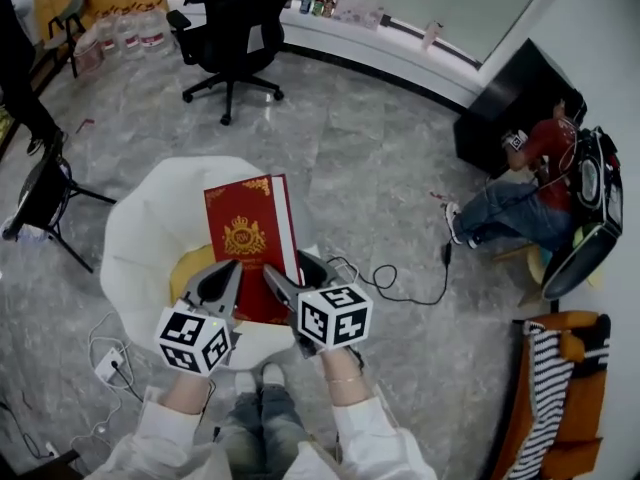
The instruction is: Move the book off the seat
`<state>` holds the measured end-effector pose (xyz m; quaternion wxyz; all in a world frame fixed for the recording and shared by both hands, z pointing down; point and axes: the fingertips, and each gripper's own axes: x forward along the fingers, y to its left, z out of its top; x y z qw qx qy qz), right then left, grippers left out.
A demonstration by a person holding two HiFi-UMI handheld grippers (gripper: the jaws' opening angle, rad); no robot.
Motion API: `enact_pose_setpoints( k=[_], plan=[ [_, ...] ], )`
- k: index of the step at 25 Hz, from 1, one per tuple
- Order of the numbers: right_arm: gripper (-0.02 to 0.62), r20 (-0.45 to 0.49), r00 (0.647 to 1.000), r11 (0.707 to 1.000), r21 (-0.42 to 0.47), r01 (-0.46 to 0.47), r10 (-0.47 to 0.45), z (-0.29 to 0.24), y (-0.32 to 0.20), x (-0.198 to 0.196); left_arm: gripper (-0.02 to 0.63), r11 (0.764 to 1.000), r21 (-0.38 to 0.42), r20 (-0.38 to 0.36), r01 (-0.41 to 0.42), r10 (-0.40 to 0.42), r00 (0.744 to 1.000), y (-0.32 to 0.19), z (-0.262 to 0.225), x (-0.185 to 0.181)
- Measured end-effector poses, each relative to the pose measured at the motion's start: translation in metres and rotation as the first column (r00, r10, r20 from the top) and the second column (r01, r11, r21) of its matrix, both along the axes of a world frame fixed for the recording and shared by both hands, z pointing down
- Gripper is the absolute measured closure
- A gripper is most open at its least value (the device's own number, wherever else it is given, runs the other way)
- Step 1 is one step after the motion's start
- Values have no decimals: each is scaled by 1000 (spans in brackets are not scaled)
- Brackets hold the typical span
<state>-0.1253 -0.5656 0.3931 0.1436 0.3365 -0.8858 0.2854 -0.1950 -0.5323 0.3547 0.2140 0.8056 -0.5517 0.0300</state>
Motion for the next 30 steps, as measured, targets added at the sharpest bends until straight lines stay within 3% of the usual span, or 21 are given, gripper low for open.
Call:
enact_pose_setpoints(
  k=[7, 16, 30],
  plan=[
    [318, 26, 1000, 994, 112, -3, 0, -95, 10, 0, 601, 998, 61, 4, 8, -8, 1000, 15, -76, -10],
    [319, 60, 998, 963, 268, -9, -7, -189, 43, 8, 601, 985, 175, 7, 10, -12, 1000, 52, -155, -9],
    [321, 95, 995, 933, 357, -45, 11, -245, 102, 48, 601, 963, 269, 23, -27, 21, 1000, 103, -214, 16]
  ],
)
